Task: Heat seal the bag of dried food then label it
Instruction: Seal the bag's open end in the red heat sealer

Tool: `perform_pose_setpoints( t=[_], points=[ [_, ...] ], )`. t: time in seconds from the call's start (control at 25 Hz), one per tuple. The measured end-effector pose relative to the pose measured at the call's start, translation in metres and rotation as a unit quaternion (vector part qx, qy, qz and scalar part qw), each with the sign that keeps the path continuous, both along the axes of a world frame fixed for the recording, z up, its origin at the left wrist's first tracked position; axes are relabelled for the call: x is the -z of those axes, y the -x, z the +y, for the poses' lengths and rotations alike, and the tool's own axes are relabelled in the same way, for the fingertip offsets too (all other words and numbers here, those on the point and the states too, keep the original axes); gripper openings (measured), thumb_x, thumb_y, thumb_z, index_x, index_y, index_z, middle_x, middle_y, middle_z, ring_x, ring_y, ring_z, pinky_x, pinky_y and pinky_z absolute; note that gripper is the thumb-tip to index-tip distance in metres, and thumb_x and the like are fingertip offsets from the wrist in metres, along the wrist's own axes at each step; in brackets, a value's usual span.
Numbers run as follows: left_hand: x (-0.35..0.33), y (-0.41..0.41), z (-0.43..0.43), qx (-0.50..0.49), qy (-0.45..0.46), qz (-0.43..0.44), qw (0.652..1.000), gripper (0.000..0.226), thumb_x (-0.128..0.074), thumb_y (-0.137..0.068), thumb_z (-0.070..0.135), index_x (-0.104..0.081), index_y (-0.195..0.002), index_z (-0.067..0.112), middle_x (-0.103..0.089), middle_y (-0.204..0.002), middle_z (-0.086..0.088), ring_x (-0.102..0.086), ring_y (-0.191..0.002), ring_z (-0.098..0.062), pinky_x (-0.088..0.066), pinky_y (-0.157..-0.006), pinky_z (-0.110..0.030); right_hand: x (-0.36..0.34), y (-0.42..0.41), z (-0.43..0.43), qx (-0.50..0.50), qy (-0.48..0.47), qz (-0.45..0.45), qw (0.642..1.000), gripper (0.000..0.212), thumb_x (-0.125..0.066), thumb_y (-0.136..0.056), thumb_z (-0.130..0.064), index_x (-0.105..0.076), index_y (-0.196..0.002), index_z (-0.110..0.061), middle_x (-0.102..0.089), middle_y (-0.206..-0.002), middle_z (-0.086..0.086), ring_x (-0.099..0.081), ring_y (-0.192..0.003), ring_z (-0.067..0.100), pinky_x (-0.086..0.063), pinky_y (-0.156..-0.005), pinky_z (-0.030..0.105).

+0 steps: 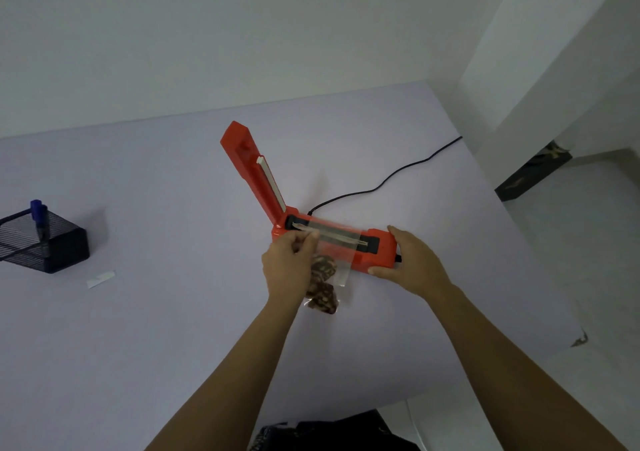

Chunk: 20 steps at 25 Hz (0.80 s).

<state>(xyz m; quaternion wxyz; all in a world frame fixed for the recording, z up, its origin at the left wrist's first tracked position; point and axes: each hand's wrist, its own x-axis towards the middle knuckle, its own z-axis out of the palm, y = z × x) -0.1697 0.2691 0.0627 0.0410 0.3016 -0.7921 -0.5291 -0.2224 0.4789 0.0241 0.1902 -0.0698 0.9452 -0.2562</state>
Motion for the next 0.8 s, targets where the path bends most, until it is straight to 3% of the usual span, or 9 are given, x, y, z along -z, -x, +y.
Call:
perform_pose_setpoints(
  t=[0.08, 0.12, 0.24, 0.32, 0.48, 0.6, 0.8],
  points=[
    [0.005, -0.014, -0.014, -0.001, -0.046, -0.007, 0.999, 0.019, -0.06, -0.087, 0.033, -0.068, -0.082, 0.017, -0.071, -0.077, 0.002, -0.068, -0.075, -0.014, -0.057, -0.076, -0.033, -0.005, -0.007, -0.003, 0.01, -0.006, 0.036, 0.999, 0.111, -0.074, -0.064, -0.057, -0.012, -0.146, -0.015, -0.019, -0.155, 0.005, -0.019, -0.142, 0.022, -0.021, -0.115, 0.04],
    [0.006, -0.024, -0.023, -0.006, -0.067, -0.007, 0.998, 0.018, -0.06, -0.088, 0.032, -0.068, -0.081, 0.017, -0.071, -0.076, 0.002, -0.069, -0.074, -0.014, -0.058, -0.075, -0.032, -0.01, -0.015, -0.011, 0.043, 0.031, 0.07, 0.996, 0.106, -0.073, -0.067, -0.054, -0.014, -0.146, -0.015, -0.021, -0.153, 0.004, -0.02, -0.141, 0.02, -0.022, -0.113, 0.035],
    [0.012, -0.057, -0.058, -0.042, -0.116, -0.004, 0.992, 0.014, -0.061, -0.088, 0.029, -0.068, -0.079, 0.019, -0.072, -0.077, 0.001, -0.07, -0.074, -0.017, -0.058, -0.07, -0.031, -0.014, -0.058, -0.061, 0.123, 0.212, 0.18, 0.953, 0.049, -0.065, -0.082, -0.033, -0.048, -0.125, -0.016, -0.053, -0.119, 0.001, -0.049, -0.109, 0.004, -0.046, -0.089, 0.015],
    [0.02, -0.077, -0.081, -0.071, -0.13, -0.012, 0.989, 0.014, -0.062, -0.088, 0.028, -0.068, -0.081, 0.019, -0.073, -0.078, -0.001, -0.07, -0.075, -0.02, -0.057, -0.07, -0.033, -0.004, -0.084, -0.104, 0.125, 0.271, 0.106, 0.949, 0.018, -0.057, -0.088, -0.028, -0.059, -0.105, -0.022, -0.062, -0.098, -0.007, -0.058, -0.093, 0.001, -0.053, -0.082, 0.023],
    [0.037, -0.116, -0.13, -0.12, -0.129, -0.028, 0.984, 0.016, -0.061, -0.088, 0.028, -0.069, -0.085, 0.014, -0.072, -0.078, -0.002, -0.068, -0.074, -0.019, -0.055, -0.069, -0.03, 0.022, -0.116, -0.184, 0.131, 0.327, -0.125, 0.927, 0.012, -0.057, -0.088, -0.034, -0.063, -0.097, -0.029, -0.069, -0.095, -0.008, -0.065, -0.093, 0.01, -0.051, -0.087, 0.024],
    [0.051, -0.136, -0.158, -0.118, -0.135, -0.039, 0.983, 0.015, -0.06, -0.089, 0.029, -0.067, -0.083, 0.017, -0.073, -0.079, -0.001, -0.07, -0.076, -0.019, -0.055, -0.072, -0.031, 0.034, -0.129, -0.221, 0.13, 0.33, -0.167, 0.92, 0.012, -0.064, -0.084, -0.031, -0.067, -0.093, -0.023, -0.071, -0.092, -0.002, -0.066, -0.089, 0.012, -0.05, -0.081, 0.021],
    [0.068, -0.15, -0.189, -0.106, -0.131, -0.072, 0.983, 0.018, -0.061, -0.088, 0.029, -0.066, -0.08, 0.013, -0.071, -0.074, -0.001, -0.065, -0.068, -0.017, -0.053, -0.068, -0.031, 0.048, -0.141, -0.252, 0.147, 0.311, -0.178, 0.922, 0.005, -0.069, -0.08, -0.021, -0.066, -0.079, -0.025, -0.071, -0.079, 0.0, -0.066, -0.077, 0.014, -0.053, -0.08, 0.03]
  ],
)
